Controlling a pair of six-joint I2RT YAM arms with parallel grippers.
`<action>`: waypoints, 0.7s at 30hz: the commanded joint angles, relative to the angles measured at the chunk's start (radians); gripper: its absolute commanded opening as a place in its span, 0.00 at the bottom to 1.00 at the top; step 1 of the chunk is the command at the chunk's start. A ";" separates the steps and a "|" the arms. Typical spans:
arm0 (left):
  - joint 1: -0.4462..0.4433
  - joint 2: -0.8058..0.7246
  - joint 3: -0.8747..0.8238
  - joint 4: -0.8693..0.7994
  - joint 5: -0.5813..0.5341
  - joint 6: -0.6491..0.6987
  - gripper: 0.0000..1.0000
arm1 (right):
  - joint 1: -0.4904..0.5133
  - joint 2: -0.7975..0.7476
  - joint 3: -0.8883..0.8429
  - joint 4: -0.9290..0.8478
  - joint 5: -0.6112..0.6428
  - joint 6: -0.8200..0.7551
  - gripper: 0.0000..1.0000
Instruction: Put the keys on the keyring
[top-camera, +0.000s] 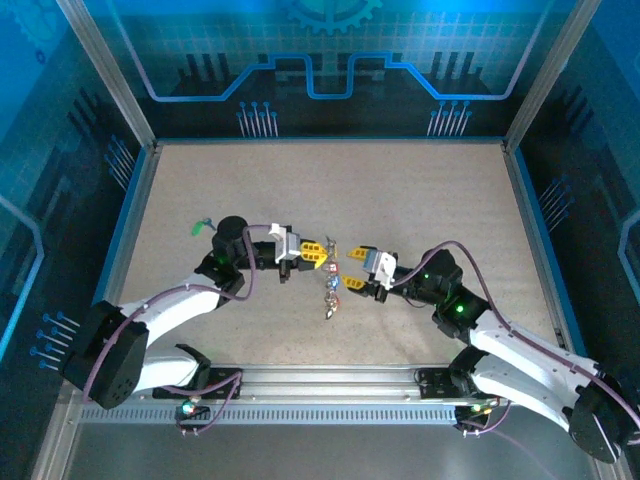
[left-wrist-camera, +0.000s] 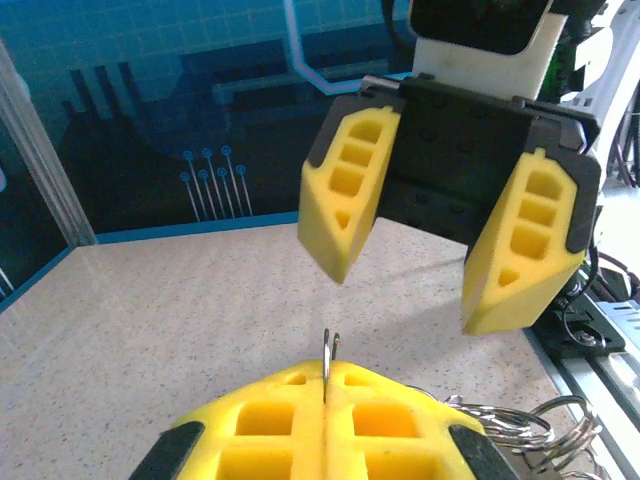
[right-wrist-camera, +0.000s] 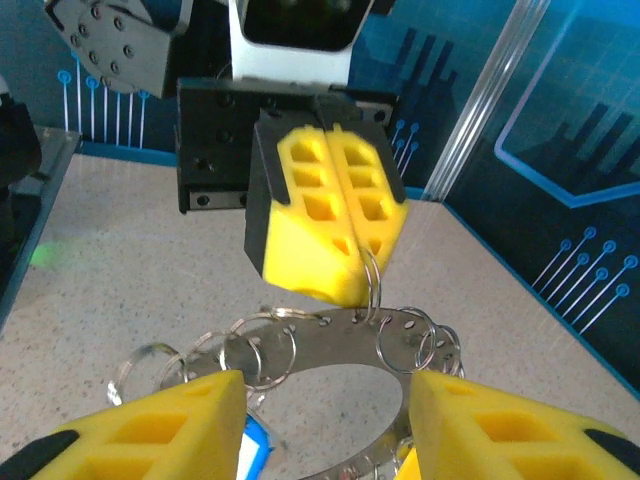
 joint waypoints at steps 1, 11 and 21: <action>0.005 -0.047 -0.002 0.032 0.041 0.009 0.00 | 0.004 0.019 0.011 0.067 -0.024 0.016 0.41; 0.001 -0.015 -0.007 0.113 0.116 -0.048 0.00 | 0.045 0.157 0.070 0.176 -0.033 0.012 0.35; -0.005 -0.011 -0.002 0.078 0.140 -0.026 0.00 | 0.048 0.174 0.072 0.190 -0.031 0.012 0.32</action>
